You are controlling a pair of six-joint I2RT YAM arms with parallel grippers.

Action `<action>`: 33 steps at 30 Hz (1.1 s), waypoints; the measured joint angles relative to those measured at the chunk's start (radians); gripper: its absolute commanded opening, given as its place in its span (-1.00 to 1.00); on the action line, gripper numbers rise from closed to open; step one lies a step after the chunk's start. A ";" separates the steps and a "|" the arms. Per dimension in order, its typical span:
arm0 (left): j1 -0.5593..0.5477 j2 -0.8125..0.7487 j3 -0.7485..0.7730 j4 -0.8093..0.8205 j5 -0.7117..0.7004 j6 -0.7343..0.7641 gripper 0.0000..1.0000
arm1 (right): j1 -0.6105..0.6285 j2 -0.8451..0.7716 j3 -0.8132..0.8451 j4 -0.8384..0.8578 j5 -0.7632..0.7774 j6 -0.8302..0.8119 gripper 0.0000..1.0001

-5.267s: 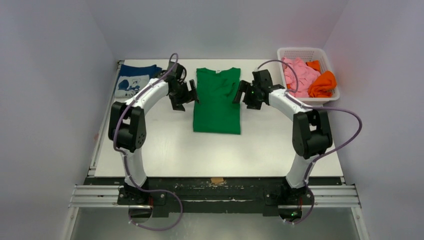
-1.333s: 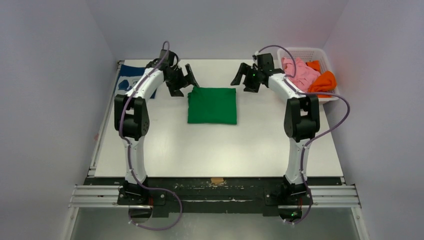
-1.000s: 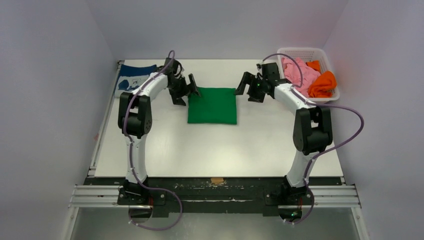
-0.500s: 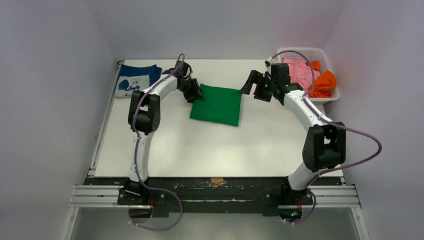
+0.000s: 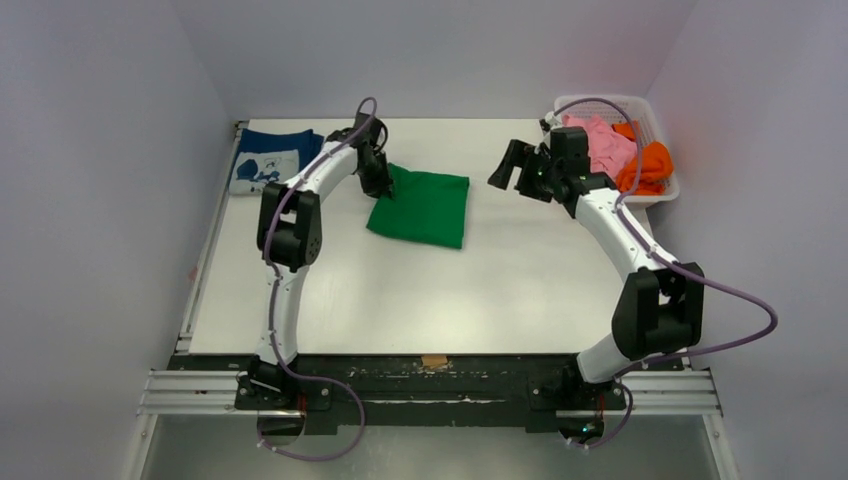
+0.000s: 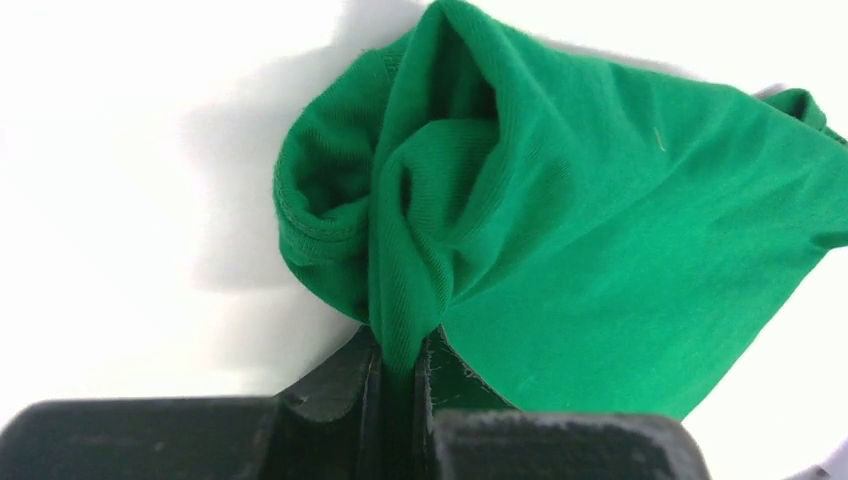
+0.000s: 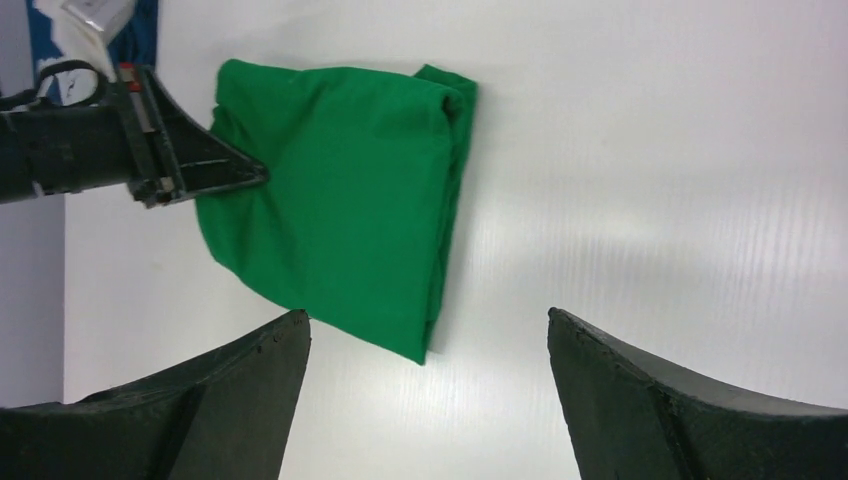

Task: Fold and stack the t-shirts
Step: Put the neatly folded tshirt into the corner of the board with the left arm

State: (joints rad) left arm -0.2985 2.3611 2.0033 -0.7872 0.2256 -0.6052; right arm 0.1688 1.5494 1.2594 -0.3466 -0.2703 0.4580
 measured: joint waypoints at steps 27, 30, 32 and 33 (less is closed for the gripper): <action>0.232 -0.109 0.336 -0.143 -0.629 0.472 -1.00 | -0.001 -0.101 -0.042 0.014 0.274 -0.043 0.79; 0.249 -0.109 0.360 -0.140 -0.628 0.497 -1.00 | -0.001 -0.092 -0.042 0.014 0.280 -0.048 0.79; 0.259 -0.109 0.370 -0.140 -0.623 0.515 -1.00 | -0.001 -0.085 -0.042 0.015 0.281 -0.050 0.79; 0.264 -0.109 0.378 -0.142 -0.618 0.523 -1.00 | -0.001 -0.082 -0.042 0.015 0.281 -0.051 0.79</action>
State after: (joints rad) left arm -0.0349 2.2520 2.3810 -0.9295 -0.3923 -0.0822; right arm 0.1680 1.4677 1.2179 -0.3313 0.0109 0.4065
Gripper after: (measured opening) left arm 0.058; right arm 0.892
